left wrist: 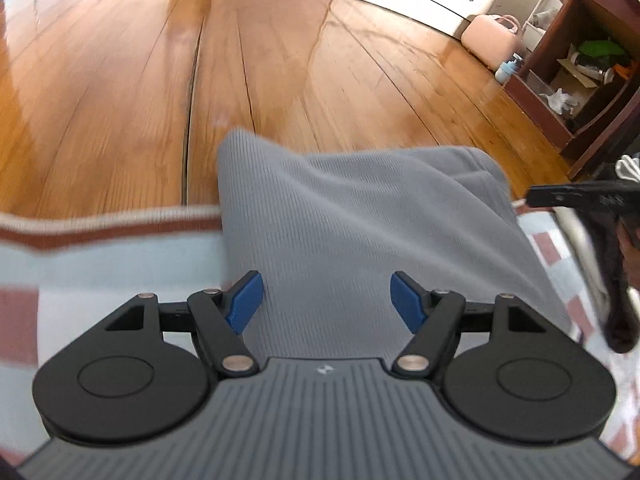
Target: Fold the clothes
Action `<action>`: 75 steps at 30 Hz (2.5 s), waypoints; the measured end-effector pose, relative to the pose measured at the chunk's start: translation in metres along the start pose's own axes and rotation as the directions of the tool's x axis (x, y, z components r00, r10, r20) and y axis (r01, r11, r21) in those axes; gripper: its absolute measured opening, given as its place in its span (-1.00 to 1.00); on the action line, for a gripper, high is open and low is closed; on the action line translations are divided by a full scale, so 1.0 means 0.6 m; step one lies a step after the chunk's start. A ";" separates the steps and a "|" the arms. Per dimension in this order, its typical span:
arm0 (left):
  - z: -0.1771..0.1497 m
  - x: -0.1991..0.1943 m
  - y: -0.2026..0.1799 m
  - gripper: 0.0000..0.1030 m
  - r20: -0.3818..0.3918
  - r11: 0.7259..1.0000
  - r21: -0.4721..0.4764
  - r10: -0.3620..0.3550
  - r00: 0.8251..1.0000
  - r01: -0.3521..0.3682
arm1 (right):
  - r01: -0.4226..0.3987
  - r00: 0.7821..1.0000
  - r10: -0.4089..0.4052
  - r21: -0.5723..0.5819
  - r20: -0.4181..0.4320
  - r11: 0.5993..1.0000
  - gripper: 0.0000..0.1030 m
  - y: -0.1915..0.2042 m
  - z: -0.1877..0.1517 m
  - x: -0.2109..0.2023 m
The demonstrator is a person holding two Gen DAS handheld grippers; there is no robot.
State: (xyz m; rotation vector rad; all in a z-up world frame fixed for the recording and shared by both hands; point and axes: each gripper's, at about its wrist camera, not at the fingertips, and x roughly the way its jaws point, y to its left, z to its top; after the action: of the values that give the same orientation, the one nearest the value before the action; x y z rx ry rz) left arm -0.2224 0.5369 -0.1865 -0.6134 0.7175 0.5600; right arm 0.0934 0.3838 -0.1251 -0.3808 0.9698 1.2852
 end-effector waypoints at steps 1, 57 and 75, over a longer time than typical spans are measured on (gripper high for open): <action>0.008 0.009 0.006 0.36 0.005 1.000 -0.007 0.002 1.000 -0.002 | -0.003 1.000 0.004 0.020 -0.012 1.000 -0.42 -0.008 0.013 0.018; -0.012 0.029 0.045 0.37 -0.027 0.984 -0.152 0.085 0.996 -0.089 | 0.406 0.914 -0.405 -0.050 0.038 0.912 -0.25 0.014 -0.063 -0.006; -0.098 0.012 0.133 0.47 -0.129 0.707 -0.673 -0.400 0.907 0.217 | -0.047 0.998 0.029 -0.433 -0.050 0.900 0.08 0.304 -0.199 -0.079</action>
State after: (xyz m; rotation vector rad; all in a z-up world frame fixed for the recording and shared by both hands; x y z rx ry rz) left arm -0.2950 0.5536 -0.2519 -1.4656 0.6406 0.3984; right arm -0.1201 0.3203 -0.1083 -0.7401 0.7202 1.5355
